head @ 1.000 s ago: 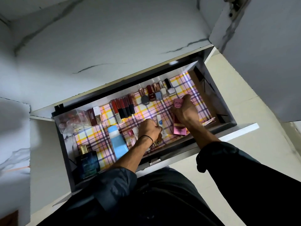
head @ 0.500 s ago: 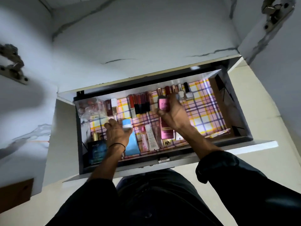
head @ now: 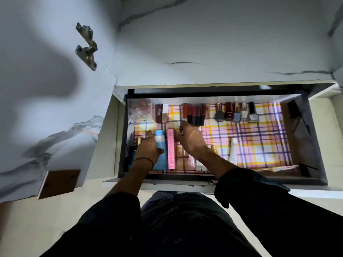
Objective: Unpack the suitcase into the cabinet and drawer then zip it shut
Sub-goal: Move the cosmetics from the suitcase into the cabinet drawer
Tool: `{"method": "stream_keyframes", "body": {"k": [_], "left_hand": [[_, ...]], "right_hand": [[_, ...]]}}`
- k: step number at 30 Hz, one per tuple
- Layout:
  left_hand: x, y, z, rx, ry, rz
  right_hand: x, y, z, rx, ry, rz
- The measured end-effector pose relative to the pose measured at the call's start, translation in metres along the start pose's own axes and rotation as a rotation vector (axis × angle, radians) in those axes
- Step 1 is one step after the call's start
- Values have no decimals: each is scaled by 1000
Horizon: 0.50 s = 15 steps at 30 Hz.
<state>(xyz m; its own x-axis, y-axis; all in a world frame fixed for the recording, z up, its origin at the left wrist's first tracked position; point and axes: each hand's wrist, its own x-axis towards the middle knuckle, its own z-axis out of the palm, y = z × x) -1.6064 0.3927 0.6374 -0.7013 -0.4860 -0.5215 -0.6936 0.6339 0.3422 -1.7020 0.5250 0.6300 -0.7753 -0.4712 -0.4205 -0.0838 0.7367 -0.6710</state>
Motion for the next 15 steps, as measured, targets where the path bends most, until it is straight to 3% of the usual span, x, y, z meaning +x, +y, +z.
{"method": "stream_keyframes", "body": {"k": [9,15], "left_hand": [[17,-20,-9,231,6,205],[32,-32,-15,321,21,253]], "right_hand": [[-8,-5,23,30,-152,86],[-5,-14,29,98,-243,17]]}}
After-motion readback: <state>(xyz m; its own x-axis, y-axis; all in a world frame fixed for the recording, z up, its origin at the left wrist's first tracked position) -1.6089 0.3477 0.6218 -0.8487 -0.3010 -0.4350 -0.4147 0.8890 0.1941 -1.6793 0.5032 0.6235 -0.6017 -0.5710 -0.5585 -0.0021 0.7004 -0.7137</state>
